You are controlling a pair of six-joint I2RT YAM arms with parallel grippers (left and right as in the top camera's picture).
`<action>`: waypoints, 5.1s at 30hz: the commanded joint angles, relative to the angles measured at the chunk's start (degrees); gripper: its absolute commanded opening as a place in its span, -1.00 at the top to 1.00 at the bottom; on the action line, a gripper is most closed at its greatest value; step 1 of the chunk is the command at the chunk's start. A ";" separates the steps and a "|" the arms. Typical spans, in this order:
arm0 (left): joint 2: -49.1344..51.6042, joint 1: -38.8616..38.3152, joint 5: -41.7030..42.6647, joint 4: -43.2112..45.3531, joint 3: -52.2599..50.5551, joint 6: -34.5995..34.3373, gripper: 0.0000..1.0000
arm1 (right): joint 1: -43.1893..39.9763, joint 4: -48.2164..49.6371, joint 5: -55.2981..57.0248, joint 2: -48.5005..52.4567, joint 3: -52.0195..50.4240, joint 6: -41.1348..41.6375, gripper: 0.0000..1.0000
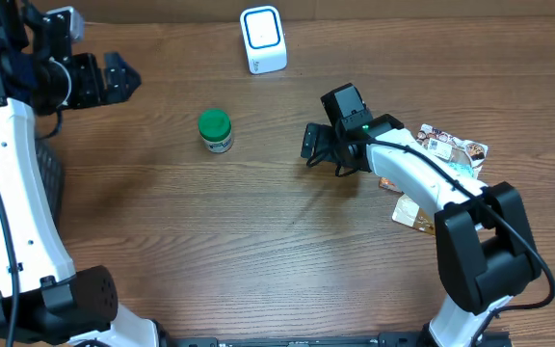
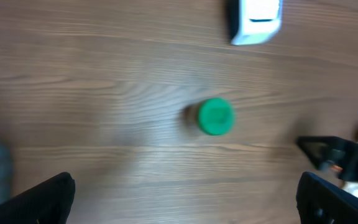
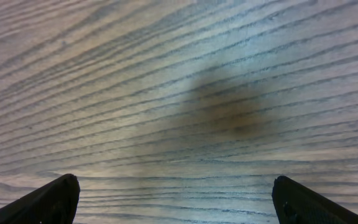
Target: Scan the item barcode
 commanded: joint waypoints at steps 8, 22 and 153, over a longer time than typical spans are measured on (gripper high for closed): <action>12.24 -14.21 -6.16 1.25 0.11 -1.77 -0.46 | -1.11 -0.81 1.07 -2.97 -0.17 -0.02 -1.00; 27.17 -22.86 -15.13 5.31 0.11 -7.96 -0.55 | -1.18 -0.94 1.09 -2.95 -0.26 -0.07 -1.00; 8.39 -0.74 -13.16 -15.85 21.92 -31.80 -0.99 | 15.76 -20.68 -2.86 10.71 28.68 -51.28 -0.99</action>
